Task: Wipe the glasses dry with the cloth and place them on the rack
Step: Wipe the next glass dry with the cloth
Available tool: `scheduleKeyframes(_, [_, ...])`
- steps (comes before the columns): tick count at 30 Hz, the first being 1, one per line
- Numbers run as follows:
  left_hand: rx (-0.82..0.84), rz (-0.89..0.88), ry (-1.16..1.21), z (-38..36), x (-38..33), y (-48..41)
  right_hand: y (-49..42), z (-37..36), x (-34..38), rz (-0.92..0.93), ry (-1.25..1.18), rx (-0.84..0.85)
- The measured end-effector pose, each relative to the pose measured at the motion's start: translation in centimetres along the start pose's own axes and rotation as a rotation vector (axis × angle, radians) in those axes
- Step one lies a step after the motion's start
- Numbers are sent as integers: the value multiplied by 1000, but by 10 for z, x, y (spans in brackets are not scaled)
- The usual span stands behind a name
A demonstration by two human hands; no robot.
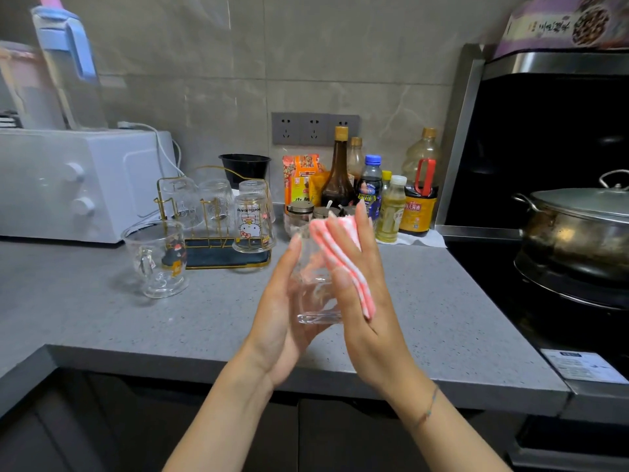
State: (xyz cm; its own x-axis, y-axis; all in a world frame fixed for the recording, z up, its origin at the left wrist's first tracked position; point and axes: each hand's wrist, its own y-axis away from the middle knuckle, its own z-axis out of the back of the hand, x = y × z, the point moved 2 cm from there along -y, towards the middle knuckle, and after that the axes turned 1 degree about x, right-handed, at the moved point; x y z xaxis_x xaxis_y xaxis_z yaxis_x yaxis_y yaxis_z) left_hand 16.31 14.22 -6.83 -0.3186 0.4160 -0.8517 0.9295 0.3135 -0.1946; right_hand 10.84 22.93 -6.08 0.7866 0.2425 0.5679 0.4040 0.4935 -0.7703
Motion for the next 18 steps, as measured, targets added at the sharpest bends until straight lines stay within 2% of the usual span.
scheduleKeyframes(8, [-53, -27, 101, 0, 1, -2, 15, -10, 4, -37, -182, -9])
scheduleKeyframes(14, [-131, 78, 249, 6, 1, -14, 33, -17, 10, 59, 16, 64])
scheduleKeyframes(18, [-35, 85, 242, 4, 1, -13, 31, -14, 8, 108, 174, 97])
